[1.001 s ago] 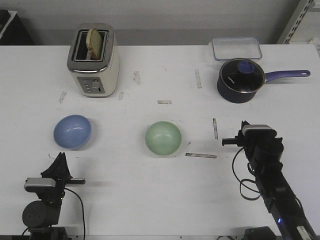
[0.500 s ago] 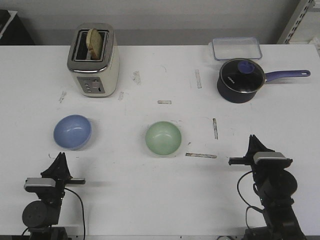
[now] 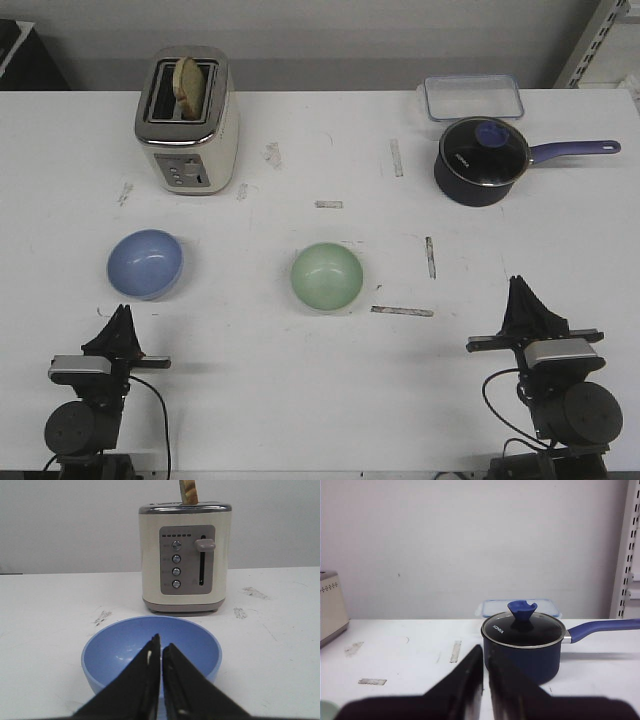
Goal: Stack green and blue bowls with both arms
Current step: 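Release the green bowl and retract the right arm to rest, then lower the left gripper onto the rim of the light blue bowl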
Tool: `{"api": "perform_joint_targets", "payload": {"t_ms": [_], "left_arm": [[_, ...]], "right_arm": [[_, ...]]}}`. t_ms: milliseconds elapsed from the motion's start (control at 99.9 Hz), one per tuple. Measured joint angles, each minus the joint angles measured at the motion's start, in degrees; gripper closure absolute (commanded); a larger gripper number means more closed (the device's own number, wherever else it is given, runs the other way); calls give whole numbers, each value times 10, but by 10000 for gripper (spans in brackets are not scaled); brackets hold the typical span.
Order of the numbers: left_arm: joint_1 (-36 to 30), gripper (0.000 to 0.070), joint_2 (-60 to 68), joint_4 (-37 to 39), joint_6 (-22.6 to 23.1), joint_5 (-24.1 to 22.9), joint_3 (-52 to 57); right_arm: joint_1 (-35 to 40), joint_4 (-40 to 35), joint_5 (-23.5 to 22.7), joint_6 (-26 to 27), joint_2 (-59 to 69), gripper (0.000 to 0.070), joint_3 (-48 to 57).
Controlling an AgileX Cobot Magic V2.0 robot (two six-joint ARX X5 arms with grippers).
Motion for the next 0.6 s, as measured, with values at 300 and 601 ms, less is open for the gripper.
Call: {"api": "perform_joint_targets", "payload": {"t_ms": [300, 601], "left_arm": [[0, 699, 0, 0, 0, 0, 0], [0, 699, 0, 1, 0, 0, 0]], "right_arm": [[0, 0, 9, -8, -7, 689, 0], [0, 0, 9, -8, -7, 689, 0]]}}
